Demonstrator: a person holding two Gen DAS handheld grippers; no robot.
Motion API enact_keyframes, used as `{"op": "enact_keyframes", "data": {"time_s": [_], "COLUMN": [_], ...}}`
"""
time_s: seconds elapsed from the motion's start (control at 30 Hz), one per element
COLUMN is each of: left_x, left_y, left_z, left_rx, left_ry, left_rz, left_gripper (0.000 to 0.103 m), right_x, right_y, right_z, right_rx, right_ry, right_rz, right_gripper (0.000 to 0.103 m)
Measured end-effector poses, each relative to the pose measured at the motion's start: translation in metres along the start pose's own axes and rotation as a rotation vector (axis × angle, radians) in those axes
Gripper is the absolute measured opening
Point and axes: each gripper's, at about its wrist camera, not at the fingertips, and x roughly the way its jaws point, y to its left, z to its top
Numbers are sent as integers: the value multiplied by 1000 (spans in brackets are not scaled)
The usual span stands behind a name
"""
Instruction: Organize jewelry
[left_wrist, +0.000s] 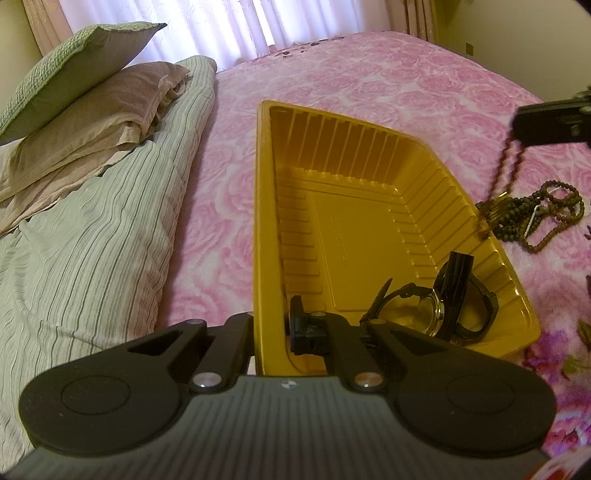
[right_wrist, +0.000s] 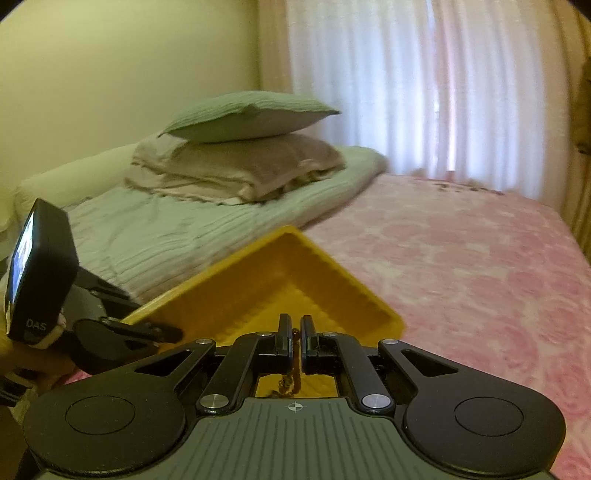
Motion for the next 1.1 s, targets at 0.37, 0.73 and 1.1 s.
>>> {"op": "enact_keyframes", "data": {"time_s": [0.37,0.73,1.1], "left_x": [0,1,1], "left_y": [-1,-2,0], "left_z": [0,-1,-2], "left_rx": [-3,-6,-7], "left_ry": [0,-1,-4], "left_rz": [-3,-4,-3], "left_gripper": [3,3,3], "right_x": [39,27,-32], "right_y": [-2,-17,-84], "right_z": [-8,-11,-96], "right_rx": [13,71,328], "right_ry": [75,38,99], "right_rz": [14,4,-265], "right_gripper": [4,21,49]}}
